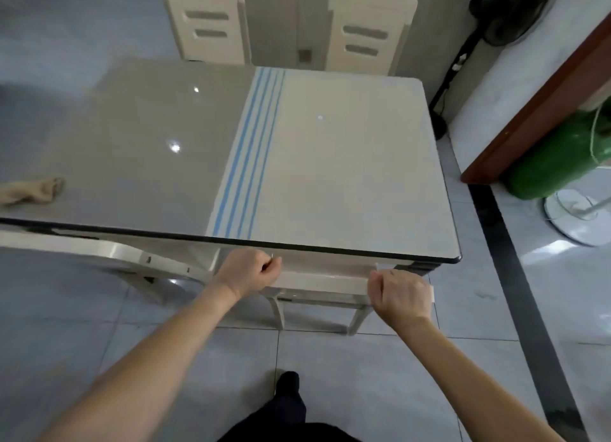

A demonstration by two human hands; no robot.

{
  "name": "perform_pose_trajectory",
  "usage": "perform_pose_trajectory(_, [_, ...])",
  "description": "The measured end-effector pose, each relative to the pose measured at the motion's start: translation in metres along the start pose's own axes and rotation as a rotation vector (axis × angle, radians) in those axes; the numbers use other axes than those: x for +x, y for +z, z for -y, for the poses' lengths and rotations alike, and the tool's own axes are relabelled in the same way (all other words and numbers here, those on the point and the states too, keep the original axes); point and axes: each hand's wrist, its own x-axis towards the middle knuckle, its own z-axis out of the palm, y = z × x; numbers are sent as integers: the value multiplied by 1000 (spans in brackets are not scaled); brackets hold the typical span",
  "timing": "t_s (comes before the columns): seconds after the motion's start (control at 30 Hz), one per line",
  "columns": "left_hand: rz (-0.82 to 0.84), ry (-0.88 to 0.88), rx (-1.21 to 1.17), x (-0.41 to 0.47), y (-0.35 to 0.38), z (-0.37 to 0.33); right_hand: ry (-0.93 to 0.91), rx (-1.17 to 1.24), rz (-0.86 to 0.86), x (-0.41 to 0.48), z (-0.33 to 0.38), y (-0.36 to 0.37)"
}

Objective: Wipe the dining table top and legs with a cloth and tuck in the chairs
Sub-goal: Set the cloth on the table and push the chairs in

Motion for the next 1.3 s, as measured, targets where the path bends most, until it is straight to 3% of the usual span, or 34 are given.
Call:
perform_pose_trajectory(0.37, [7, 106, -49, 46, -5, 27, 37, -40, 8, 40, 4, 14])
perform_pose_trajectory(0.83, [26, 76, -70, 79, 1, 27, 13, 9, -85, 72, -5, 13])
perform_pose_trajectory(1.3, [67, 69, -94, 84, 1, 16, 27, 31, -56, 76, -17, 10])
